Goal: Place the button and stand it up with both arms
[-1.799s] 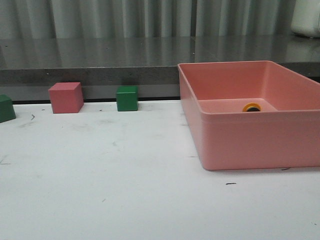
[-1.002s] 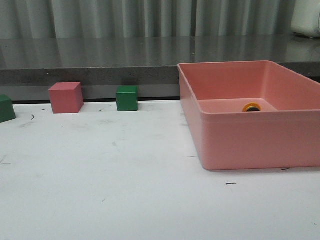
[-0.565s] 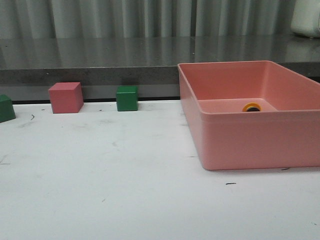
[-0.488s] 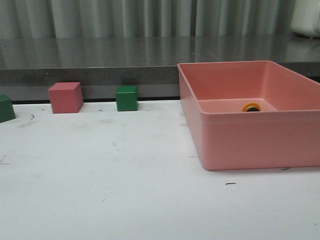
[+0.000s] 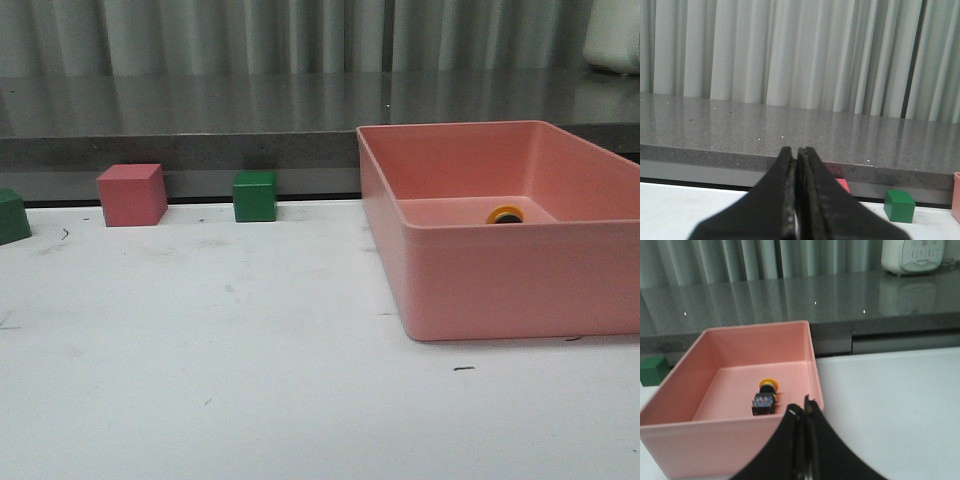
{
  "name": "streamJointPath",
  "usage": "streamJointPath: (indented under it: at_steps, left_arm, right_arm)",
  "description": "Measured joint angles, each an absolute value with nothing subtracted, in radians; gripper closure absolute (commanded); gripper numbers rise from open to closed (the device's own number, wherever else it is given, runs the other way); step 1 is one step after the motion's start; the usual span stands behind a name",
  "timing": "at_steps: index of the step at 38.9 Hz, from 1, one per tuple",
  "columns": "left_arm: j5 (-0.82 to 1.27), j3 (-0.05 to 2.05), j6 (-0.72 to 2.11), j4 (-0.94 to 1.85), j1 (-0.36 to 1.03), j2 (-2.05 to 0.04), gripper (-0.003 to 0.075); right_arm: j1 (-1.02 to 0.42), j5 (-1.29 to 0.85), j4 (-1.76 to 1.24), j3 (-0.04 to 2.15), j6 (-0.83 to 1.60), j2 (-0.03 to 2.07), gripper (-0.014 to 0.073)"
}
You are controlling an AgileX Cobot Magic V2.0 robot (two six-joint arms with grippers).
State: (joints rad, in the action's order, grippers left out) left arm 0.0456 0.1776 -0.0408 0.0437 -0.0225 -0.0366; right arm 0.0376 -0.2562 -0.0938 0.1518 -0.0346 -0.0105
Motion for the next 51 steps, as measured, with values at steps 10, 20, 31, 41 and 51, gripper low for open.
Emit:
streamJointPath:
  at_steps: [10,20,31,41,51]
  left_arm:
    - [0.162,0.392,-0.041,-0.011,-0.023,-0.351,0.0741]
    - [0.170,0.432,-0.041,-0.016,-0.023,-0.491,0.0740]
    - [0.148,0.432,-0.041,-0.016,-0.023,-0.491,0.0406]
    - [0.148,0.432,-0.041,-0.016,-0.023,-0.491,0.0029]
    - [0.148,0.432,-0.041,-0.016,-0.023,-0.491,0.0028]
  right_arm:
    - [0.038,-0.407,-0.095,0.419,-0.035,0.233,0.0655]
    - [0.038,-0.424,-0.095,0.514,-0.035,0.435,0.0653]
    - [0.038,-0.429,-0.095,0.516,-0.035,0.443,0.0340]
    - [0.038,-0.429,-0.095,0.516,-0.035,0.445,-0.0069]
    - [0.038,-0.419,-0.095,0.526,-0.035,0.533,-0.0068]
